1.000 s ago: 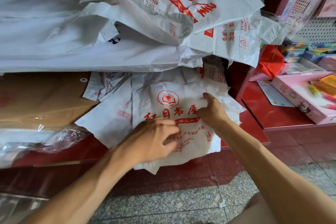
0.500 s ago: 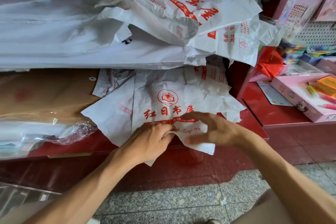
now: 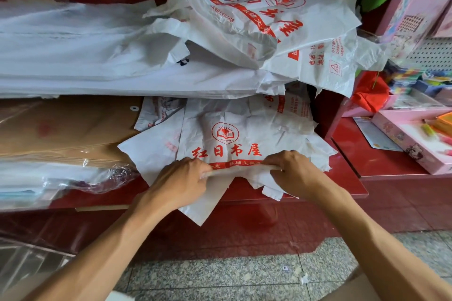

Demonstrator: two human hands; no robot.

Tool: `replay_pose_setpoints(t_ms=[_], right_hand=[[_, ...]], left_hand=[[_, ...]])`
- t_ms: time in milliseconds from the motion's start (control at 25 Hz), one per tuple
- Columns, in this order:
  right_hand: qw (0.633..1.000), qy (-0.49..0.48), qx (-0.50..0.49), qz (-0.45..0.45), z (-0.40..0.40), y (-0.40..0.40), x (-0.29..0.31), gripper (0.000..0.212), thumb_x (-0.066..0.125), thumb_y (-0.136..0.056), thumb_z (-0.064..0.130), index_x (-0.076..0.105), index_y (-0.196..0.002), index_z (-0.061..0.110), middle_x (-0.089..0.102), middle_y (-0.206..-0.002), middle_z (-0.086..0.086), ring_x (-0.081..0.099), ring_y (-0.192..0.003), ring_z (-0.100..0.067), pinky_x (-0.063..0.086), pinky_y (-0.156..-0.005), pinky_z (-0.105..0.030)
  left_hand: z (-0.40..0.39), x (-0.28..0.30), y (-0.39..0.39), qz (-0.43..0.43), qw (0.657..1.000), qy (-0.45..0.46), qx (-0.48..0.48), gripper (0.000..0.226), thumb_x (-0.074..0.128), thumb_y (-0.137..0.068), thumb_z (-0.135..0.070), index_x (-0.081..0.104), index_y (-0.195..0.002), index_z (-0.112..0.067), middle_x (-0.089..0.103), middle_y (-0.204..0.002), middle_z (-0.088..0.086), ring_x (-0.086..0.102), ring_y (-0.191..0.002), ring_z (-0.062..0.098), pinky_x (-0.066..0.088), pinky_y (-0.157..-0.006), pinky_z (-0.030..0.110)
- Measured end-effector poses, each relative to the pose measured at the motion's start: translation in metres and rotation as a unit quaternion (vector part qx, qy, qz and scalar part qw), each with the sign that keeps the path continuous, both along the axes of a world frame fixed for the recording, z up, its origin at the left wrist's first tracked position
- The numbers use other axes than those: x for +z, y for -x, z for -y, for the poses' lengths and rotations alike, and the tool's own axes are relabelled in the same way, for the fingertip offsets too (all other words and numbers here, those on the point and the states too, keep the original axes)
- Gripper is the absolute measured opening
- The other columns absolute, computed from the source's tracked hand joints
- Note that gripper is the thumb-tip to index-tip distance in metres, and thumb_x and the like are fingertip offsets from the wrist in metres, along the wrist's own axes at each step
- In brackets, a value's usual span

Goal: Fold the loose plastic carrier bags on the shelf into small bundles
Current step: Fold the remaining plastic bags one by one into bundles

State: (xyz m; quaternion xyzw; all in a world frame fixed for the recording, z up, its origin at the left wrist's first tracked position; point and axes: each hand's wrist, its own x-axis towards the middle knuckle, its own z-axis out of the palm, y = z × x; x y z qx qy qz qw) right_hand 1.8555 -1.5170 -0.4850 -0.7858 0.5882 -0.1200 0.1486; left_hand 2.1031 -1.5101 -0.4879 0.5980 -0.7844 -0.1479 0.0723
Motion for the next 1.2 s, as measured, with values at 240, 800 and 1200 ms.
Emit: replay_pose_setpoints(t_ms=[240,800,1200], right_hand=[[0.968,-0.088,-0.116,0.202,0.018,0.037,0.003,0.023,0.063,-0.087,0.005,0.073,-0.073,0.020,0.065,-0.067,0.002,0.054,-0.062,-0.011,0.042,-0.061,-0.024],[0.978,0.014,-0.196,0.062,0.030,0.025,-0.026,0.033,0.048,-0.092,0.018,0.048,-0.061,0.004,0.056,-0.064,-0.013,0.060,-0.063,-0.033,0.046,-0.055,-0.036],[0.972,0.004,-0.231,0.048,0.034,0.032,-0.030,0.034,0.049,-0.091,0.015,0.046,-0.059,0.007,0.060,-0.068,-0.015,0.064,-0.068,-0.035,0.051,-0.062,-0.037]], left_hand=[[0.015,0.013,-0.026,-0.209,0.967,-0.091,0.114,0.025,0.063,-0.088,-0.013,0.062,-0.063,-0.017,0.059,-0.063,0.001,0.054,-0.062,0.015,0.039,-0.060,0.029],[0.022,-0.008,-0.024,-0.283,0.925,-0.105,0.231,0.036,0.073,-0.079,-0.037,0.071,-0.099,-0.007,0.074,-0.095,0.013,0.070,-0.089,0.028,0.058,-0.082,0.044],[0.023,-0.015,-0.024,-0.238,0.948,-0.118,0.176,0.039,0.077,-0.079,-0.025,0.050,-0.107,-0.023,0.070,-0.089,0.000,0.068,-0.083,0.018,0.055,-0.075,0.033]])
